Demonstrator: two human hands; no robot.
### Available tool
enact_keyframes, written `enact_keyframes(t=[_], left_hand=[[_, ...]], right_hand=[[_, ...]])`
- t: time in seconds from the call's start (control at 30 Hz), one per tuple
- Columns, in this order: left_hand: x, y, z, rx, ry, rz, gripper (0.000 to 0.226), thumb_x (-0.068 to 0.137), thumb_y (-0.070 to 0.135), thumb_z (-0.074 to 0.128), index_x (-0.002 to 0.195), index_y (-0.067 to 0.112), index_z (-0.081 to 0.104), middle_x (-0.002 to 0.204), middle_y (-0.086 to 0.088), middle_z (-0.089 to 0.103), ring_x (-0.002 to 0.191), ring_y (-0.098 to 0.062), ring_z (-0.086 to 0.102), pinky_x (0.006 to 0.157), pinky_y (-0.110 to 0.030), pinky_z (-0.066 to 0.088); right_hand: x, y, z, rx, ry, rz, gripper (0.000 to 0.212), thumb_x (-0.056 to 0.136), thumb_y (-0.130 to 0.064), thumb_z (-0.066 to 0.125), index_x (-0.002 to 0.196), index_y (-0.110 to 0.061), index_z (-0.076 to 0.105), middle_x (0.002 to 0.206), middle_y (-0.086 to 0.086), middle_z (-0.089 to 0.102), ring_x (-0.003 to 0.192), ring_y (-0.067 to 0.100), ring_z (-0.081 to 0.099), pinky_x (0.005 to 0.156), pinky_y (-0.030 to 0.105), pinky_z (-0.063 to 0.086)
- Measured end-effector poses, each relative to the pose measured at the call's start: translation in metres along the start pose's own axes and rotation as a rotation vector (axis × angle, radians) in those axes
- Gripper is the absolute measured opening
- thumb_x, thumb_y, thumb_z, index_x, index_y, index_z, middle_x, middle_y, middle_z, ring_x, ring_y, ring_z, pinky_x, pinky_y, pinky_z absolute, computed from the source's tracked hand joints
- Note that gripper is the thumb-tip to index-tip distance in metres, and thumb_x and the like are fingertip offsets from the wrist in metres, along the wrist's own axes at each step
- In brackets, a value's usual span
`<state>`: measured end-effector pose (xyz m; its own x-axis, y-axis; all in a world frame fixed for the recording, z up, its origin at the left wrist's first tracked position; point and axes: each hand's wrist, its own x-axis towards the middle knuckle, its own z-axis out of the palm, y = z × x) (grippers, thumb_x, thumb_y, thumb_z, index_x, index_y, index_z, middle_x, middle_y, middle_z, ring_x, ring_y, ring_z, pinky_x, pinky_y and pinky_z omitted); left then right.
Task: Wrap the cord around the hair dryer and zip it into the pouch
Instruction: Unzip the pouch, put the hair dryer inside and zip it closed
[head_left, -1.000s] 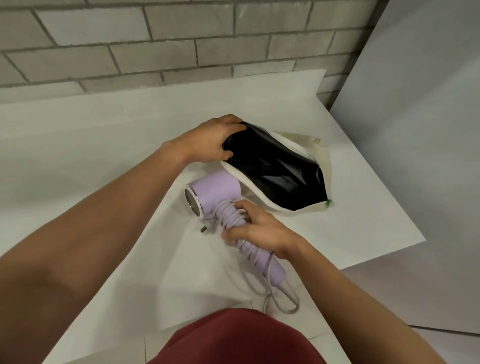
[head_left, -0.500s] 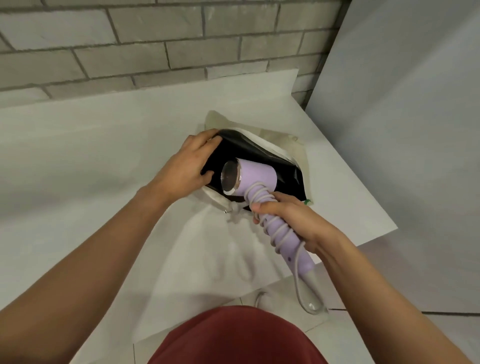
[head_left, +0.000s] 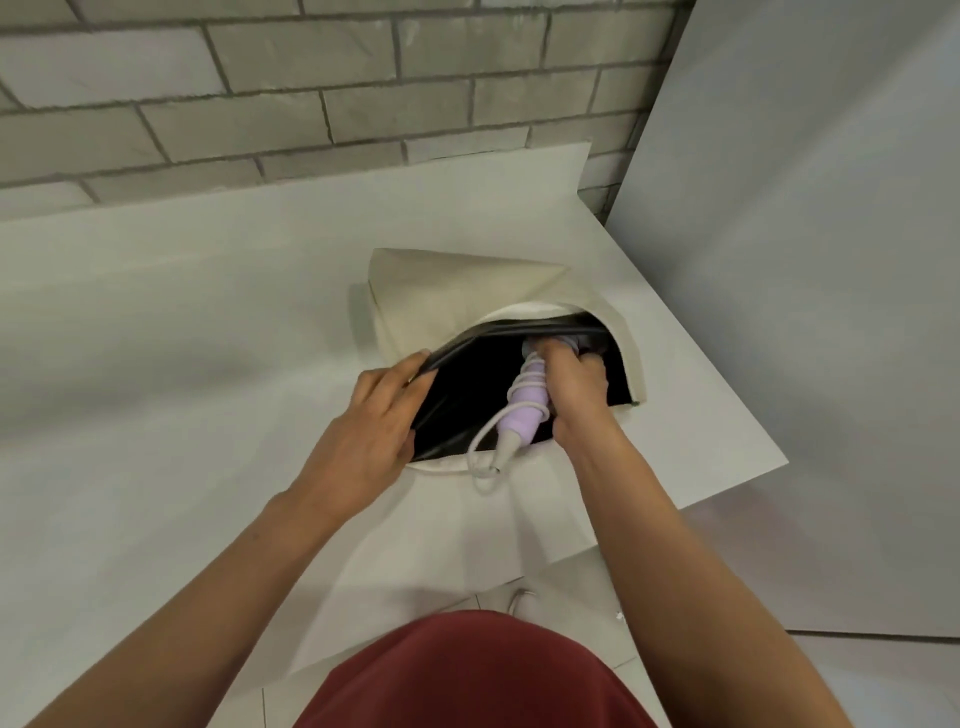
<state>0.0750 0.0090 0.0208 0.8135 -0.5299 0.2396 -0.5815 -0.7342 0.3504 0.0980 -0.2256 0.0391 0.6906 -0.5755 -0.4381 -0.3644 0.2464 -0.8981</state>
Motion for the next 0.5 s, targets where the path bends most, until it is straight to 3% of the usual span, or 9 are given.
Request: enact_keyframes(t=[0.1,0.23,0.3,0.4,0.5], left_hand=[[-0.008,0.016,0.012,-0.027,-0.003,-0.027,0.083,0.076,-0.004,0.075,0.149,0.014,0.040,0.158,-0.001,0.030,0.126,-0.026,0.036,0.053,-0.033,0.059],[-0.009,0.021,0.021,-0.050,-0.022,-0.097,0.084,0.077,-0.006,0.072,0.150,0.014,0.037,0.158,-0.001,0.028,0.125,-0.026,0.034,0.063,-0.037,0.061],[-0.005,0.018,0.019,-0.068,-0.007,-0.119,0.084,0.077,-0.006,0.070,0.151,0.015,0.036,0.158,0.000,0.028,0.123,-0.025,0.034,0.068,-0.037,0.061],[-0.001,0.016,0.015,-0.080,-0.006,-0.135,0.085,0.077,-0.005,0.068,0.152,0.016,0.035,0.158,0.002,0.028,0.123,-0.024,0.033,0.067,-0.039,0.060],[-0.003,0.015,0.015,-0.074,-0.017,-0.135,0.084,0.078,-0.004,0.067,0.153,0.015,0.036,0.159,0.003,0.027,0.124,-0.023,0.033,0.067,-0.038,0.060]], right_hand=[[0.012,0.012,0.016,-0.059,0.024,-0.025,0.045,0.096,-0.020,0.061,0.140,-0.011,0.054,0.135,0.006,0.064,0.114,0.022,0.063,0.105,0.037,0.052],[0.020,0.024,0.026,-0.295,0.005,-0.055,0.043,0.094,-0.027,0.062,0.135,-0.013,0.061,0.136,0.008,0.063,0.120,0.028,0.062,0.104,0.034,0.050],[0.024,0.029,0.026,-0.409,-0.009,-0.098,0.057,0.088,-0.032,0.063,0.139,-0.008,0.054,0.140,0.012,0.057,0.124,0.030,0.058,0.103,0.030,0.045],[0.025,0.033,0.017,-0.450,-0.065,-0.112,0.079,0.086,-0.050,0.066,0.147,-0.004,0.045,0.145,0.015,0.049,0.135,0.033,0.051,0.115,0.041,0.041],[0.005,0.040,-0.007,-0.593,-0.143,-0.209,0.066,0.097,-0.047,0.060,0.149,-0.010,0.043,0.148,0.015,0.045,0.136,0.034,0.047,0.114,0.041,0.038]])
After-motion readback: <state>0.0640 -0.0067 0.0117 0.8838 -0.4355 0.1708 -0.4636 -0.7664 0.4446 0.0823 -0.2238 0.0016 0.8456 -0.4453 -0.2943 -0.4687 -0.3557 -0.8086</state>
